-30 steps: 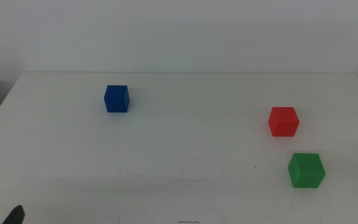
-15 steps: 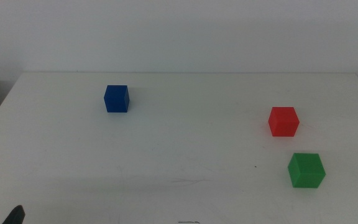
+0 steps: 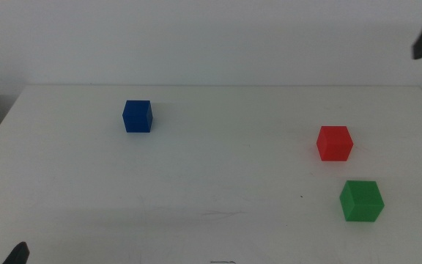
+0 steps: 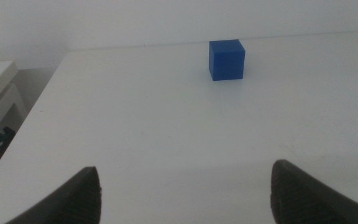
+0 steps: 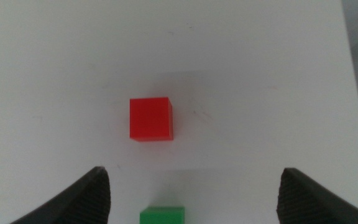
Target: Stack red cubes first, then green, then blue cubes in a specific spot.
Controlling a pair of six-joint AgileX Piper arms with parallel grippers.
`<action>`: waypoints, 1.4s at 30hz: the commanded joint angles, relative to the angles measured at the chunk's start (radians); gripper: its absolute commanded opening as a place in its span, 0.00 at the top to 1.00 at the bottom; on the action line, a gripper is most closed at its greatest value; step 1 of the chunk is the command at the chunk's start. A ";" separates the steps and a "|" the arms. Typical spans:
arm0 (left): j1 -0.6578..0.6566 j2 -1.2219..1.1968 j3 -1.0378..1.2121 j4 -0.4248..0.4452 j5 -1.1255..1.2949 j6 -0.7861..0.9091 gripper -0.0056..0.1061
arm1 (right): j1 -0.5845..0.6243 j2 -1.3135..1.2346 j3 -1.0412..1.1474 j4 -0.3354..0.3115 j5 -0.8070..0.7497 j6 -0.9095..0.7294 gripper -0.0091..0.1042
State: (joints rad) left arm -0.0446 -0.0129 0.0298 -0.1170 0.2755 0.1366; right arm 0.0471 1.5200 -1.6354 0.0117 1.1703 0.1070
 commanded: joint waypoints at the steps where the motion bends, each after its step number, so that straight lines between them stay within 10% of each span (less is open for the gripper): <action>1: 0.000 -0.021 -0.004 -0.008 -0.075 -0.003 0.11 | 0.000 0.039 -0.085 0.002 -0.028 0.003 0.17; 42: 0.000 -0.021 -0.004 -0.008 -0.075 -0.003 0.11 | 0.120 0.584 -0.203 -0.044 -0.132 -0.006 0.17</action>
State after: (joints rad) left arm -0.0446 -0.0129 0.0298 -0.1170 0.2755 0.1366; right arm 0.1665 2.1584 -1.8086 -0.0078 1.0527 0.1071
